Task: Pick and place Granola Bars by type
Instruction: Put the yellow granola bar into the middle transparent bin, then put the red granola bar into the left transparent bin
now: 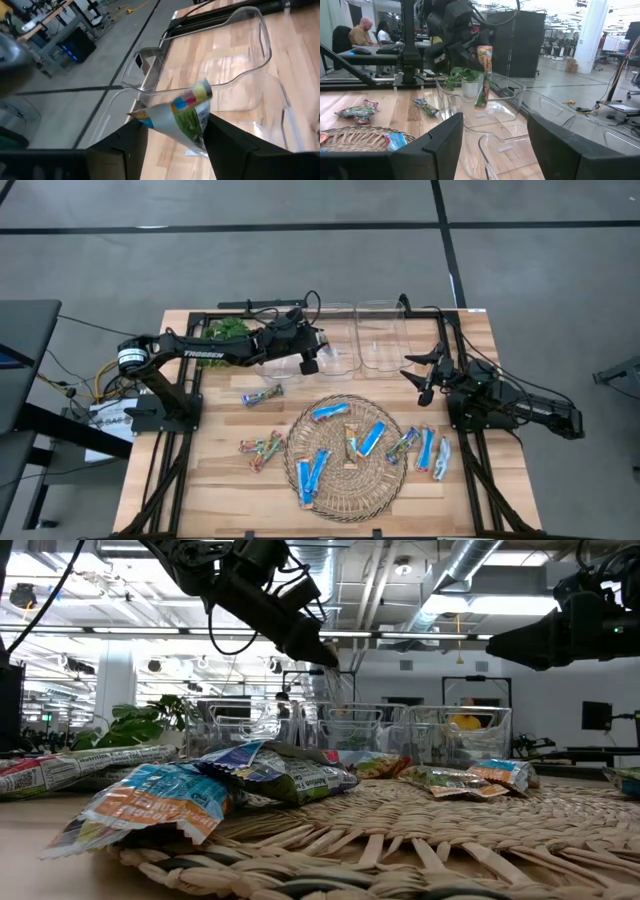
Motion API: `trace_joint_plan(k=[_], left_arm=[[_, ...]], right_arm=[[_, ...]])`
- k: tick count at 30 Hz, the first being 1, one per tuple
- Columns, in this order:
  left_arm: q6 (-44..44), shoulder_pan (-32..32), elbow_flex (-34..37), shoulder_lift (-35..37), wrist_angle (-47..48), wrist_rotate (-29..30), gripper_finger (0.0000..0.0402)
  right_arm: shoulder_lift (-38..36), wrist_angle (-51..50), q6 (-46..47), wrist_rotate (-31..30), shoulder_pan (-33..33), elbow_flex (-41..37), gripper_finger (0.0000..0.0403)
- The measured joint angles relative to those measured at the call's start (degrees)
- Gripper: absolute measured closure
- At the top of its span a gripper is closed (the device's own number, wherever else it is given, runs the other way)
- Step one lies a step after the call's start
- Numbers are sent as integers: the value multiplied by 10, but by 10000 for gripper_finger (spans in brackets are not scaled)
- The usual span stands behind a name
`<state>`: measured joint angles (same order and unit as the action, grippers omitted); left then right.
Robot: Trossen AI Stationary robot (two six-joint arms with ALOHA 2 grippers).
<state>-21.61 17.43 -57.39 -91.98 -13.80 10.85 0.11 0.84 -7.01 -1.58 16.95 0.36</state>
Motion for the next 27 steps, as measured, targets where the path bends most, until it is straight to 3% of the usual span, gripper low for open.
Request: trace_joint_plan(k=[6, 11, 27], left_arm=[[72, 0, 0, 0, -12, 0, 225], [62, 0, 0, 0, -12, -26, 221], [48, 0, 0, 0, -11, -27, 163]], right_arm=[[0, 0, 0, 0, 0, 0, 188], [0, 0, 0, 0, 0, 0, 188], [0, 0, 0, 0, 0, 0, 188]])
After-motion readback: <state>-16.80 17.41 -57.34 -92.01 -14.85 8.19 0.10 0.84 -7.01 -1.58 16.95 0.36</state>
